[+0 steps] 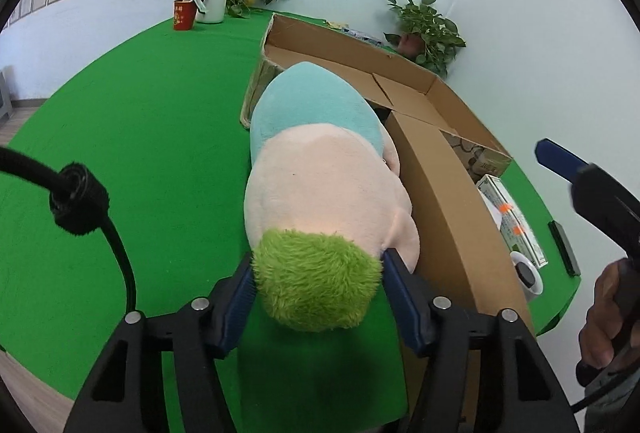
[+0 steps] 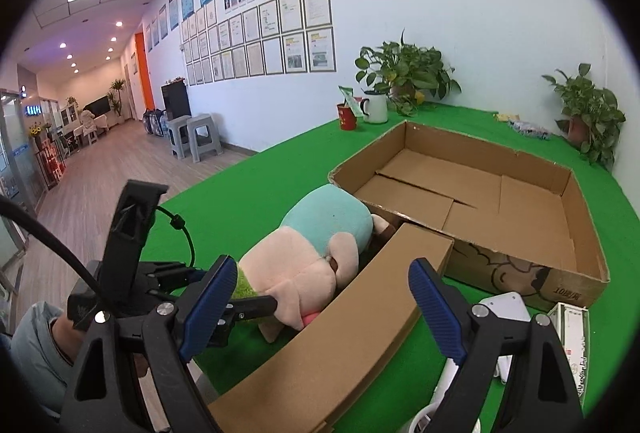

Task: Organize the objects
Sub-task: 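Move the left gripper to the plush pig and close on it, then lift the plush pig with the left gripper and carry it over the large box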

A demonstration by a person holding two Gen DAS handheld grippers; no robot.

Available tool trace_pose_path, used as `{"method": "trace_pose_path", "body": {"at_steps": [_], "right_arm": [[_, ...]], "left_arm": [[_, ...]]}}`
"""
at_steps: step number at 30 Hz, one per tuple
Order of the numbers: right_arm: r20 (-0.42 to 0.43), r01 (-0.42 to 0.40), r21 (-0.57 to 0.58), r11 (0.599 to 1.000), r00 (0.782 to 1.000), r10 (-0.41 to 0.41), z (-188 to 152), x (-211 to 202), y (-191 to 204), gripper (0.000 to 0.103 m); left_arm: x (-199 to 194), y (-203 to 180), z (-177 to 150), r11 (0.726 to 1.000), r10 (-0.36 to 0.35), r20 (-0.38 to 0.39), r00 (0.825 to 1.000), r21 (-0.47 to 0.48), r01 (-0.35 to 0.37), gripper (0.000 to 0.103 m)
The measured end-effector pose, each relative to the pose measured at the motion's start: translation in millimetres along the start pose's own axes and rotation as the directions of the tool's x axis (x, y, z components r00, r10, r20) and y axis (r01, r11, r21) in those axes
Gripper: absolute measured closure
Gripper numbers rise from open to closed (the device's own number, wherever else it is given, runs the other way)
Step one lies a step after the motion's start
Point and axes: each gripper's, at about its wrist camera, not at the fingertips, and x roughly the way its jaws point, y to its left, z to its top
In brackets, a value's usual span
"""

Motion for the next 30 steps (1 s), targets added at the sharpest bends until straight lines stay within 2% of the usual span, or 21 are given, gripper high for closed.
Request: {"method": "trace_pose_path", "body": {"at_steps": [3, 6, 11, 15, 19, 24, 27, 28, 30], "right_arm": [[-0.042, -0.011, 0.017, 1.0, 0.999, 0.012, 1.9, 8.6, -0.3, 0.015], [-0.079, -0.036, 0.038, 0.999, 0.996, 0.038, 6.1, 20.1, 1.1, 0.015], [-0.12, -0.092, 0.097, 0.991, 0.987, 0.103, 14.3, 36.6, 1.6, 0.015], [-0.173, -0.088, 0.11, 0.99, 0.979, 0.106, 20.1, 50.3, 3.4, 0.015], [-0.258, -0.11, 0.159, 0.981, 0.955, 0.149, 22.9, 69.2, 0.3, 0.015], [-0.366, -0.111, 0.218, 0.97, 0.912, 0.187, 20.2, 93.9, 9.5, 0.015], [-0.406, -0.141, 0.265, 0.954, 0.881, 0.243, 15.0, 105.7, 21.1, 0.015], [-0.416, -0.141, 0.265, 0.954, 0.876, 0.245, 14.6, 107.9, 24.3, 0.015], [-0.422, -0.122, 0.228, 0.966, 0.882, 0.211, 13.8, 107.8, 35.1, 0.015]], "left_arm": [[-0.6, 2.2, -0.1, 1.0, -0.015, -0.003, 1.0, -0.001, 0.015, 0.057], [-1.9, 3.8, 0.3, 1.0, -0.022, -0.008, 1.0, 0.001, 0.022, 0.062], [-4.0, 3.7, -1.7, 0.999, -0.037, -0.015, 0.999, -0.016, 0.037, 0.066], [-7.8, 5.3, -1.5, 0.999, -0.038, -0.014, 0.999, -0.015, 0.037, 0.068], [-20.0, 11.6, -4.2, 0.999, -0.041, -0.019, 0.999, -0.027, 0.04, 0.069], [-36.9, 18.7, -13.8, 0.999, -0.035, -0.035, 0.999, -0.043, 0.034, 0.069], [-42.0, 24.2, -19.1, 0.998, -0.036, -0.053, 0.998, -0.056, 0.033, 0.069], [-42.9, 27.1, -21.2, 0.998, -0.034, -0.059, 0.998, -0.061, 0.03, 0.069], [-44.0, 31.1, -22.2, 0.997, -0.036, -0.069, 0.997, -0.073, 0.031, 0.069]]}}
